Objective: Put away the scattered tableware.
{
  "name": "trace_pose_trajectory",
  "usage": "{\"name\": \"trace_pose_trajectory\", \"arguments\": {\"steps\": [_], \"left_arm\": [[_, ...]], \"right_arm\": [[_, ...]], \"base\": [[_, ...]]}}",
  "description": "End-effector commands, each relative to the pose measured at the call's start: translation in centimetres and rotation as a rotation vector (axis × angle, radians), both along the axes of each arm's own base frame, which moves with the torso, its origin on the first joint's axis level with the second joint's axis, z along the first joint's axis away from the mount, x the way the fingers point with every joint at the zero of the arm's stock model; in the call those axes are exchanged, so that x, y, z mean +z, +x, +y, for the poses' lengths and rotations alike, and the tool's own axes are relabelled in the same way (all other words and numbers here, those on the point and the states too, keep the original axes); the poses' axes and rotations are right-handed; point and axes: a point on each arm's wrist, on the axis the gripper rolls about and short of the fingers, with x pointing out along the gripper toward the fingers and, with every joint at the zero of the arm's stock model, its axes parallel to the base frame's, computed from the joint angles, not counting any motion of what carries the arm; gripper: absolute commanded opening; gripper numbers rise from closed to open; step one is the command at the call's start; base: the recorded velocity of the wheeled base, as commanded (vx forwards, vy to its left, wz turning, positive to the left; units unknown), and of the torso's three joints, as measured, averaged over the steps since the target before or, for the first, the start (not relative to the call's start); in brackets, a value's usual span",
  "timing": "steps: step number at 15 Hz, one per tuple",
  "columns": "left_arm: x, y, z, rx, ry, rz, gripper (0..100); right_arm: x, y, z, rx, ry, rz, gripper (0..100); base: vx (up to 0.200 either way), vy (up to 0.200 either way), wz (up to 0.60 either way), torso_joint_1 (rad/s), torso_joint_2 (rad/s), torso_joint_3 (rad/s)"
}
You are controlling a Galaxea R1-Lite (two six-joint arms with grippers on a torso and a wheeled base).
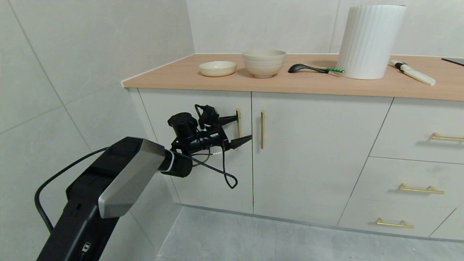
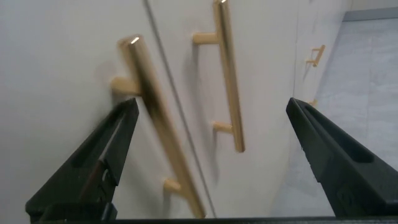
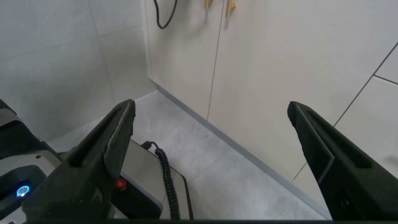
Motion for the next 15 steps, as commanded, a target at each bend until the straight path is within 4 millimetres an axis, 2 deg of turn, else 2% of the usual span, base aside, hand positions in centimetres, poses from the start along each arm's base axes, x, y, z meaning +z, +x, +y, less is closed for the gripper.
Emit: {"name": "trace_pose_trajectory", "arguments": {"steps": [1, 4, 8, 11, 13, 15], "left_arm": [[-0.4, -0.1, -0.8, -0.018, -0.001, 0.001, 100], [-0.9, -0.2, -1.3, -0.027, 0.002, 0.014, 100], [-1.0, 1.0, 2.1, 0.085, -0.004, 0.040, 100], [-1.0, 1.1, 2.4, 0.094, -0.006, 0.035, 100], [-1.0, 0.7, 2.4, 0.119, -0.022, 0.001, 100], [-1.5, -1.0, 2.9, 0.120, -0.027, 0.001, 100]], "right_arm": [[0.0, 0.0, 0.0, 0.001, 0.000, 0.001, 100], [0.0, 0.0, 0.0, 0.000, 0.000, 0.001, 100], [0.0, 0.0, 0.0, 0.001, 0.000, 0.001, 100], [0.0, 0.0, 0.0, 0.001, 0.000, 0.001, 100], [0.0, 0.0, 0.0, 0.000, 0.000, 0.001, 100], [0.0, 0.0, 0.0, 0.001, 0.000, 0.001, 100]], "base": [[0.000, 0.000, 0.00, 0.000, 0.00, 0.000], [0.000, 0.000, 0.00, 0.000, 0.00, 0.000], [0.000, 0.000, 0.00, 0.000, 0.00, 0.000], [0.000, 0.000, 0.00, 0.000, 0.00, 0.000], [0.000, 0.000, 0.00, 0.000, 0.00, 0.000], [0.000, 0.000, 0.00, 0.000, 0.00, 0.000]]}}
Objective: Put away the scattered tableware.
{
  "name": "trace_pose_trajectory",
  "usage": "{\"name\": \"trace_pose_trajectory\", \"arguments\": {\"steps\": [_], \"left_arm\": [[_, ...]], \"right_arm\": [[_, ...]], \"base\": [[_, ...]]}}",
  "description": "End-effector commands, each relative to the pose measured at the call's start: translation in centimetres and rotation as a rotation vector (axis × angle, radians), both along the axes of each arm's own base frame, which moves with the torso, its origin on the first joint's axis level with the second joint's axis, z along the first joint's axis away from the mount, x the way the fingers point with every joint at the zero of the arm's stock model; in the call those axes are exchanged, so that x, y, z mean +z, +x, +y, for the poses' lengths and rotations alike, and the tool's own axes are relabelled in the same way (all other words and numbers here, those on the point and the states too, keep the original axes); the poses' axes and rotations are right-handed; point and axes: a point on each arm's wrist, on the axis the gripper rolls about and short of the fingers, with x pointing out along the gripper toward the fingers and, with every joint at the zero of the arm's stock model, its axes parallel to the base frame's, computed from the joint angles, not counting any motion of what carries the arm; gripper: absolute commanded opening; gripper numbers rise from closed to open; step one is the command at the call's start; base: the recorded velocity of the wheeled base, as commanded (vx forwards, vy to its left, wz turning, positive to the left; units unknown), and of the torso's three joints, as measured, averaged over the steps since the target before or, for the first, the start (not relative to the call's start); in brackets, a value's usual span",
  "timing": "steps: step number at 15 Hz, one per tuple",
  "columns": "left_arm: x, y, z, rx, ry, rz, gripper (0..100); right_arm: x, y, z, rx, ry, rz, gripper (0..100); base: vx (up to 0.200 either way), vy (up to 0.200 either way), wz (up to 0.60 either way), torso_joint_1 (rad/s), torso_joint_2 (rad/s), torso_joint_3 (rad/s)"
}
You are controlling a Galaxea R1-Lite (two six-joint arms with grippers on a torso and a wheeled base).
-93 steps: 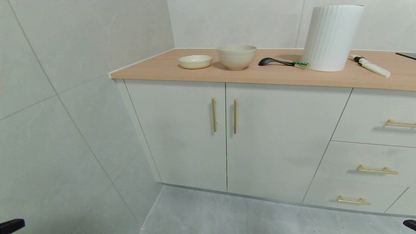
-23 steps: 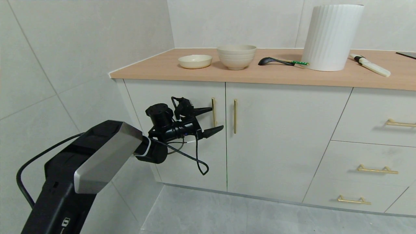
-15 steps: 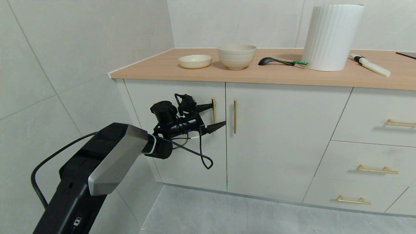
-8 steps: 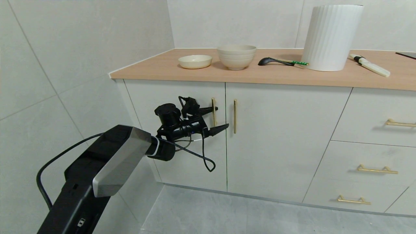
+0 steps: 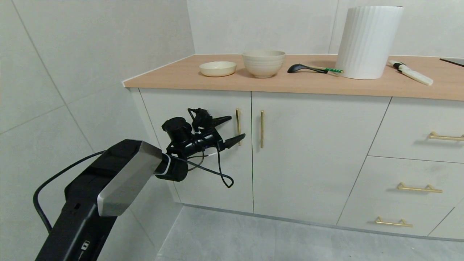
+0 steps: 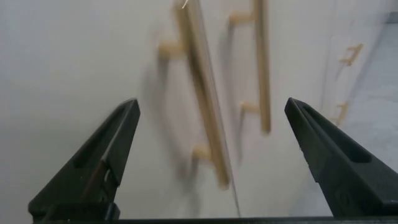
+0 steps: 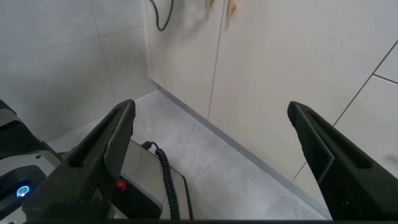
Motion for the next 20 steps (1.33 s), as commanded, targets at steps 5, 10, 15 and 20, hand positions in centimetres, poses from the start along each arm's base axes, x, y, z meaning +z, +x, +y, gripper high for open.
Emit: {"name": "trace_pose_trajectory", "arguments": {"steps": [5, 10, 15, 20], "left_arm": [[0.9, -11.2, 2.7, -0.004, 0.044, 0.200, 100], [0.0, -16.6, 3.9, -0.007, 0.090, 0.253, 100], [-1.6, -13.1, 4.5, 0.029, 0.067, 0.156, 100], [-1.4, -7.0, 2.2, 0.005, 0.050, 0.073, 100]], "right_arm": [[0.0, 0.0, 0.0, 0.001, 0.000, 0.001, 100], [0.0, 0.0, 0.0, 0.001, 0.000, 0.001, 100], [0.0, 0.0, 0.0, 0.001, 0.002, 0.003, 100], [0.0, 0.0, 0.0, 0.001, 0.006, 0.005, 100]], "base": [[0.080, 0.000, 0.00, 0.001, 0.00, 0.001], [0.160, 0.000, 0.00, 0.003, 0.00, 0.004], [0.000, 0.000, 0.00, 0.000, 0.00, 0.000], [0.000, 0.000, 0.00, 0.000, 0.00, 0.000]]}}
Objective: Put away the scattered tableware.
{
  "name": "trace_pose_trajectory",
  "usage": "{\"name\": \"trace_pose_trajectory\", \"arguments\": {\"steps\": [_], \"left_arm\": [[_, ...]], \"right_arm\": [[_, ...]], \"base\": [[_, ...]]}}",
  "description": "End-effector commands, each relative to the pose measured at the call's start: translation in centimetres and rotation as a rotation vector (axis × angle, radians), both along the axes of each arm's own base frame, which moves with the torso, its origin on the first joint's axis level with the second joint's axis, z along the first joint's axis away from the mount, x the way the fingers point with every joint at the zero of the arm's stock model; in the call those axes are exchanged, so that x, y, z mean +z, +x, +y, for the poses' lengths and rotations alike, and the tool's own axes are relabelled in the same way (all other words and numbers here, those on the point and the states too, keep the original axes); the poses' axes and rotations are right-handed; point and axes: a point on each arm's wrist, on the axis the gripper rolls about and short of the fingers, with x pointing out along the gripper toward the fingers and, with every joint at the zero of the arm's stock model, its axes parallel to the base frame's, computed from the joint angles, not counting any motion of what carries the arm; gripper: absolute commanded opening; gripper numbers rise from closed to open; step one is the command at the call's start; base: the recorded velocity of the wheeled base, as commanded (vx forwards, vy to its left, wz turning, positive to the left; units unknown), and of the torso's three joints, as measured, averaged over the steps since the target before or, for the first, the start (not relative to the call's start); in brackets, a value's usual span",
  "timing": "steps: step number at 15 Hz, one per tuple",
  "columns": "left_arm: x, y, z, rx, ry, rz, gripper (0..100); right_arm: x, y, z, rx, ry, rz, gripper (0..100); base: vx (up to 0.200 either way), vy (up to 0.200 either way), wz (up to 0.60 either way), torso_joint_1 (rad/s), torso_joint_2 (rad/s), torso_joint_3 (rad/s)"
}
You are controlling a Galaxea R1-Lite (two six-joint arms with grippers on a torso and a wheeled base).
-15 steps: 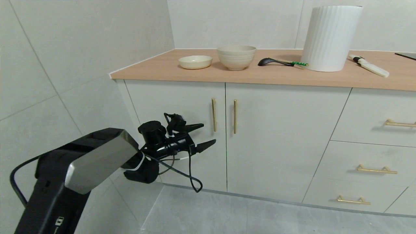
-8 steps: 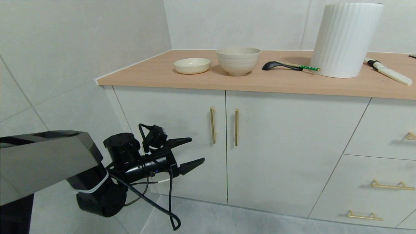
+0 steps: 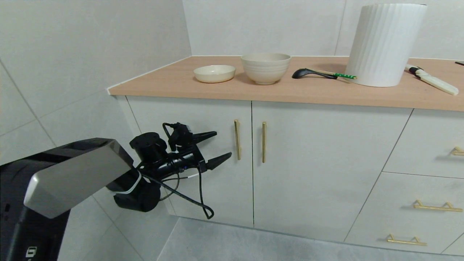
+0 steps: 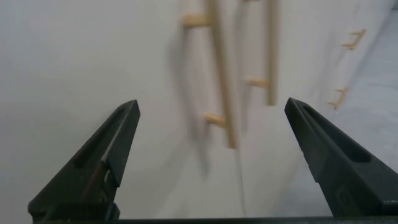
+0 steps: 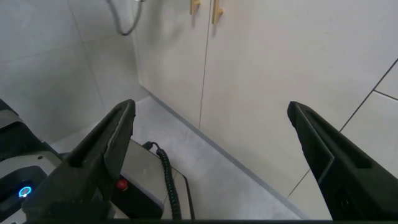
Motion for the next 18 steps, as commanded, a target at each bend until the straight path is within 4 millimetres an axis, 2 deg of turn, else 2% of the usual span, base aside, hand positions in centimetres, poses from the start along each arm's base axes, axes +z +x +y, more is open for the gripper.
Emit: {"name": "trace_pose_trajectory", "arguments": {"steps": [1, 4, 6, 8, 18], "left_arm": [[-1.7, 2.3, -1.3, -0.019, 0.005, 0.029, 100], [-1.8, 3.9, -3.2, -0.052, -0.002, 0.005, 100], [-2.1, 3.9, -4.9, -0.087, -0.012, 0.005, 100], [-2.2, 3.9, -5.4, -0.098, -0.014, 0.007, 100], [-2.3, 3.7, -5.8, -0.157, -0.013, 0.002, 100]], "right_arm": [[0.0, 0.0, 0.0, 0.000, 0.002, 0.003, 100], [0.0, 0.0, 0.0, 0.000, 0.003, 0.004, 100], [0.0, 0.0, 0.0, 0.000, 0.003, 0.004, 100], [0.0, 0.0, 0.0, 0.000, 0.003, 0.004, 100], [0.0, 0.0, 0.0, 0.002, 0.003, 0.004, 100]], "base": [[0.000, 0.000, 0.00, 0.000, 0.00, 0.000], [0.000, 0.000, 0.00, 0.000, 0.00, 0.000], [0.000, 0.000, 0.00, 0.000, 0.00, 0.000], [0.000, 0.000, 0.00, 0.000, 0.00, 0.000], [0.000, 0.000, 0.00, 0.000, 0.00, 0.000]]}}
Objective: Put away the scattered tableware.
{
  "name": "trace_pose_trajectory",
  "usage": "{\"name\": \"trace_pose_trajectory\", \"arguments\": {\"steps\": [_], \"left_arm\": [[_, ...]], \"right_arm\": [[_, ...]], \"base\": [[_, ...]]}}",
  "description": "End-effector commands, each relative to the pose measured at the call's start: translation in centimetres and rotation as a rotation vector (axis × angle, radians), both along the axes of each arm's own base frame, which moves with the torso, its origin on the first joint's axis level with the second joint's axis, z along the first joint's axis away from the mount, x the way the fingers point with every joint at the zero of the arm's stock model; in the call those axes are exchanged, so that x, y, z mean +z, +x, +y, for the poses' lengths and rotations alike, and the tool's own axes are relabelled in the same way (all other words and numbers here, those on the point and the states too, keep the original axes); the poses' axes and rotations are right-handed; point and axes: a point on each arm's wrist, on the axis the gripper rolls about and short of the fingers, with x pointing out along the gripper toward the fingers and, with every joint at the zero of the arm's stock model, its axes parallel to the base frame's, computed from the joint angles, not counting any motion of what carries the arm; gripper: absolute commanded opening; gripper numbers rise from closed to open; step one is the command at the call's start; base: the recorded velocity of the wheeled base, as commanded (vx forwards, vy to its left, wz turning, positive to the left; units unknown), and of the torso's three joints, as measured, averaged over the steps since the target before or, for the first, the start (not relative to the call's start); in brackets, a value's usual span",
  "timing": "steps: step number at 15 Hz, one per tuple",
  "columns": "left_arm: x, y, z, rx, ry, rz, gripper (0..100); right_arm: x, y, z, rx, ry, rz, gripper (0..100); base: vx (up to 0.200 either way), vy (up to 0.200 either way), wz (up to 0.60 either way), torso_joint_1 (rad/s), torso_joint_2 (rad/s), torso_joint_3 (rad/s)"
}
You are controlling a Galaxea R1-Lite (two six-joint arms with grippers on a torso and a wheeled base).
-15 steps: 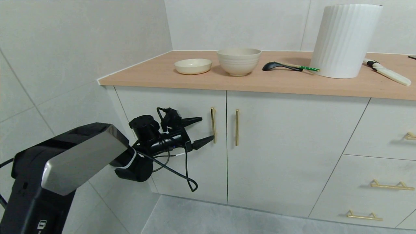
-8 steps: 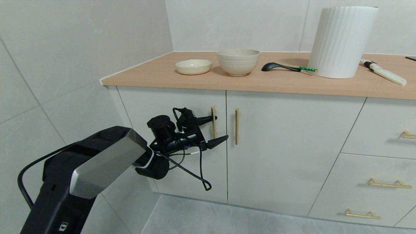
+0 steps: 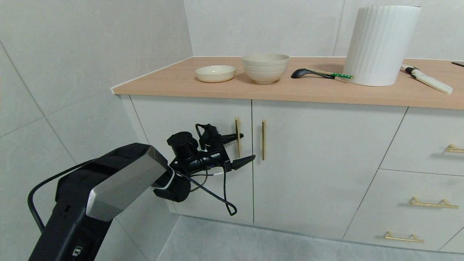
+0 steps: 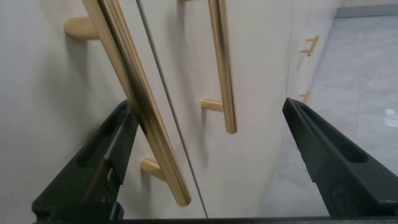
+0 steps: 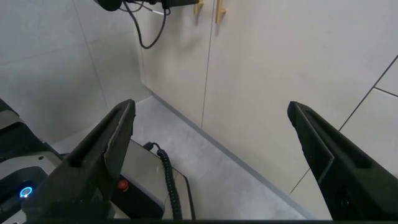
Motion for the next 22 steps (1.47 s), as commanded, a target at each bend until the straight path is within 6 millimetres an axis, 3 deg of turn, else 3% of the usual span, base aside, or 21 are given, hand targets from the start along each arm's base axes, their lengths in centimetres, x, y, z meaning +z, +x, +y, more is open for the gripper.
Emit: {"name": "trace_pose_trajectory", "arguments": {"steps": [1, 16, 19, 22], "left_arm": [[0.2, -0.1, 0.0, -0.015, 0.000, -0.010, 100], [0.9, -1.8, 0.7, -0.173, 0.019, -0.033, 100], [1.7, -4.3, 1.5, -0.210, 0.024, -0.047, 100], [1.0, -7.0, 2.3, -0.257, 0.044, 0.016, 100]], "right_arm": [[0.0, 0.0, 0.0, 0.001, -0.001, 0.001, 100], [0.0, 0.0, 0.0, 0.001, -0.001, 0.001, 100], [0.0, 0.0, 0.0, 0.001, -0.001, 0.001, 100], [0.0, 0.0, 0.0, 0.001, 0.002, 0.004, 100]], "base": [[0.000, 0.000, 0.00, 0.000, 0.00, 0.000], [0.000, 0.000, 0.00, 0.000, 0.00, 0.000], [0.000, 0.000, 0.00, 0.000, 0.00, 0.000], [0.000, 0.000, 0.00, 0.000, 0.00, 0.000]]}}
